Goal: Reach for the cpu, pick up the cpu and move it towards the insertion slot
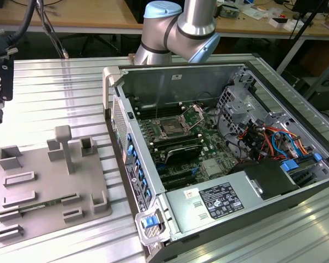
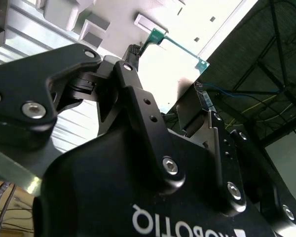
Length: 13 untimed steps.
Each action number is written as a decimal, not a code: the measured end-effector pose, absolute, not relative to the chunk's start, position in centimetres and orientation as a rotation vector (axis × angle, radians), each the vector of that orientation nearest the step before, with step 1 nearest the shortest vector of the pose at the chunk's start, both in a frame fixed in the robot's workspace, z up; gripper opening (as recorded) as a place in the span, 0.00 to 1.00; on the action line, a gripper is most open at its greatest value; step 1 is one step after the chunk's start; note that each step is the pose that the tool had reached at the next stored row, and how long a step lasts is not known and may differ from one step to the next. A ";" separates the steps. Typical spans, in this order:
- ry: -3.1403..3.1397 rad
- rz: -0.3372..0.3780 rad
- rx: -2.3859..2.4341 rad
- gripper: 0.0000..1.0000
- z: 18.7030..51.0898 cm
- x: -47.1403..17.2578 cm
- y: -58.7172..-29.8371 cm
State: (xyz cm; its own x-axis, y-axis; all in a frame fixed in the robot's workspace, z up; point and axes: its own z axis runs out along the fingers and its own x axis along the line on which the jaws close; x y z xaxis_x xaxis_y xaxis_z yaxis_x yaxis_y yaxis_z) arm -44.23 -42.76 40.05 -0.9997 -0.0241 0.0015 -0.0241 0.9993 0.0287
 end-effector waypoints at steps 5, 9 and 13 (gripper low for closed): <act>-3.139 -0.045 0.038 0.55 41.0 -44.2 -42.8; -3.139 -0.045 0.038 0.55 41.1 -44.2 -42.8; -3.139 -0.049 0.038 0.55 41.2 -44.2 -42.8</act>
